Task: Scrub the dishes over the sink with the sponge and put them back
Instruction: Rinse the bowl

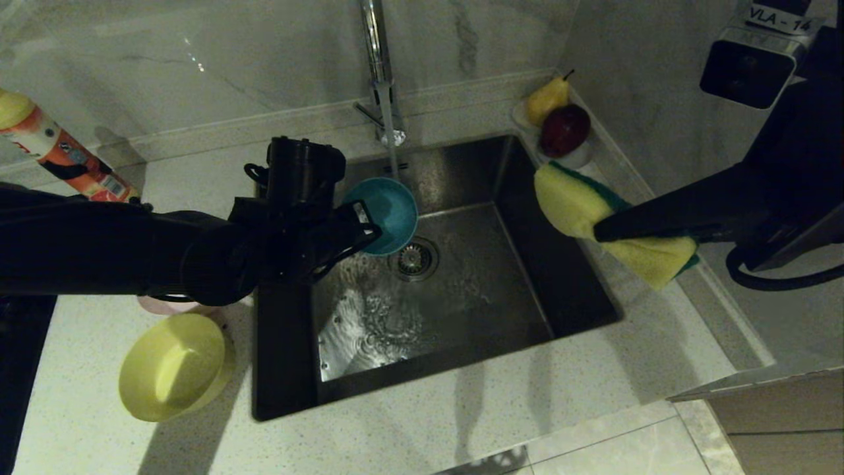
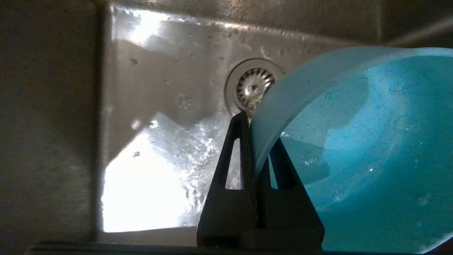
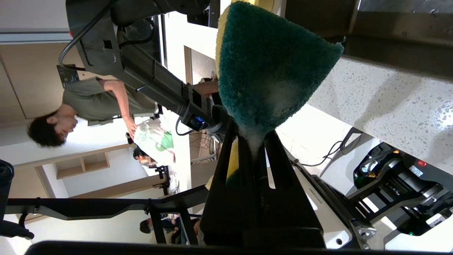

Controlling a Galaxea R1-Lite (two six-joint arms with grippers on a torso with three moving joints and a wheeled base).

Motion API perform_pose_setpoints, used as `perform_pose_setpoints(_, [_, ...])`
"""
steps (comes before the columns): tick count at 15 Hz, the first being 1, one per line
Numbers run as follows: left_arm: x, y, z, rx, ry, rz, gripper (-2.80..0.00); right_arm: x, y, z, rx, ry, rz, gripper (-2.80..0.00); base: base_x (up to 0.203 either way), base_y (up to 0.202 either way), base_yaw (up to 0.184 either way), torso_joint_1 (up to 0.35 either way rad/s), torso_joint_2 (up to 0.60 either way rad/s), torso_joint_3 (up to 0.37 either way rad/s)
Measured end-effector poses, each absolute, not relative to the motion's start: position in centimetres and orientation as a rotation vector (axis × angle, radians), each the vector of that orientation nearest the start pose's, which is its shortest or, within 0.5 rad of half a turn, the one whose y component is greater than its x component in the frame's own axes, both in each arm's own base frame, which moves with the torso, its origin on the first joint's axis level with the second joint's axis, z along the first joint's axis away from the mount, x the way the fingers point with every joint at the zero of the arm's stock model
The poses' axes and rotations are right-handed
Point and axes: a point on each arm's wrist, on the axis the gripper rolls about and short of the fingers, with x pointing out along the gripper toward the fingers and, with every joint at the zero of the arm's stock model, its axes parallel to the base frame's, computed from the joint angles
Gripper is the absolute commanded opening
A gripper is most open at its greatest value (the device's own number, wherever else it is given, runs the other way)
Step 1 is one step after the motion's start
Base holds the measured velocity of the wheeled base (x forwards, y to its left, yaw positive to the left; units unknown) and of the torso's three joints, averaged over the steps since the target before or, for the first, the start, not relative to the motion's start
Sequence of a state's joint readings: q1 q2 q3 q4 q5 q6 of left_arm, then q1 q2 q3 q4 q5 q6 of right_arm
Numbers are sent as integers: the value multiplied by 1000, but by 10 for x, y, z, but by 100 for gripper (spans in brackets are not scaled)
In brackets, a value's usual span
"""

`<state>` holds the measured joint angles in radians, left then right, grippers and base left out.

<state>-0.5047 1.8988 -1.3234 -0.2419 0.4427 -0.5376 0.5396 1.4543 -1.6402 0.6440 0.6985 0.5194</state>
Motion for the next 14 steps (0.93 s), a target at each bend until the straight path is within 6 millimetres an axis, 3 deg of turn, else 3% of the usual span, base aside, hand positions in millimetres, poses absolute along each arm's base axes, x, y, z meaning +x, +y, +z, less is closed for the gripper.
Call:
perform_pose_setpoints(6, [349, -181, 220, -410, 287, 22, -280, 174, 121, 359, 481, 795, 1062, -280, 0, 0, 0, 0, 0, 0])
perform_pose_setpoints(14, [348, -179, 220, -409, 284, 35, -280, 176, 122, 358, 482, 797, 1061, -280, 0, 0, 0, 0, 0, 0])
